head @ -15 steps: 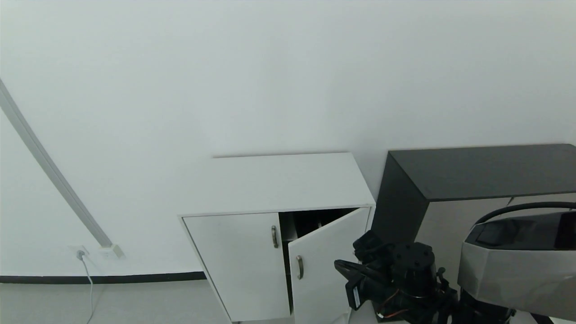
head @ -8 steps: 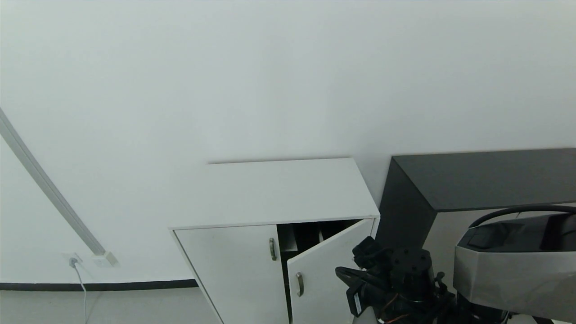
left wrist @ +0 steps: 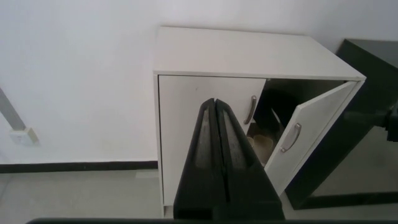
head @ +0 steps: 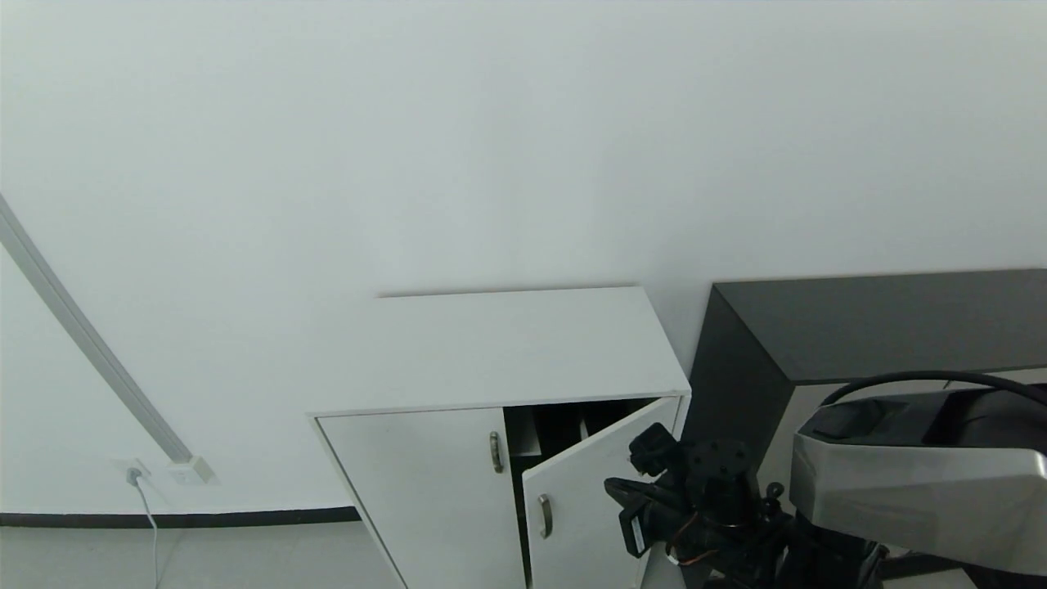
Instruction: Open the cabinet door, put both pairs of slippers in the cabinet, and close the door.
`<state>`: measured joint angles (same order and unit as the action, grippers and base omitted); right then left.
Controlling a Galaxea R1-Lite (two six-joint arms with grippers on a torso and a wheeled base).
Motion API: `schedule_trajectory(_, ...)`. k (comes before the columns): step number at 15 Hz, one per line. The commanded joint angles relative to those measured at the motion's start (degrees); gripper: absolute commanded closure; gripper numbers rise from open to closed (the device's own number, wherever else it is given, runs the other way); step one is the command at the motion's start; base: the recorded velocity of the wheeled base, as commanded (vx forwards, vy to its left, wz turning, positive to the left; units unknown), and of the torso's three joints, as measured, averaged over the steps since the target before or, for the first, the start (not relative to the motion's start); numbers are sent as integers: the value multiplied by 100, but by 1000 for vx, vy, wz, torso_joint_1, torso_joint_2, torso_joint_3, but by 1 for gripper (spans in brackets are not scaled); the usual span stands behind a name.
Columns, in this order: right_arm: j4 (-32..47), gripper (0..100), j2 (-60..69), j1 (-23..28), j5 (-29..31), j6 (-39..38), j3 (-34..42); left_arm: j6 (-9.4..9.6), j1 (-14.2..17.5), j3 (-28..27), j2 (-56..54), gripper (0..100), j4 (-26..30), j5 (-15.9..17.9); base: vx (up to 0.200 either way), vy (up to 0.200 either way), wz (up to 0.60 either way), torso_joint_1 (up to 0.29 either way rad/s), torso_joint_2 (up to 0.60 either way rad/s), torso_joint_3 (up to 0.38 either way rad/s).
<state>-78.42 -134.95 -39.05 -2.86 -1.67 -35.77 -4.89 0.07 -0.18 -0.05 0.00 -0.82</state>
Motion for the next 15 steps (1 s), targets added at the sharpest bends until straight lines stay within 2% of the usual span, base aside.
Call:
schedule_trajectory(1,257,100,-234,81,5,-18,-414,-3,1,1,5,100,0,-6,0,0,0,0,0,0)
schedule_trajectory(8,1646,100,-163,257,40,-35,-1723,-3,1,1,5,100,0,-6,0,0,0,0,0,0)
schedule_trajectory(15,2455,100,-172,310,40,-26,-2417,-12,1,1,5,100,0,-6,0,0,0,0,0,0)
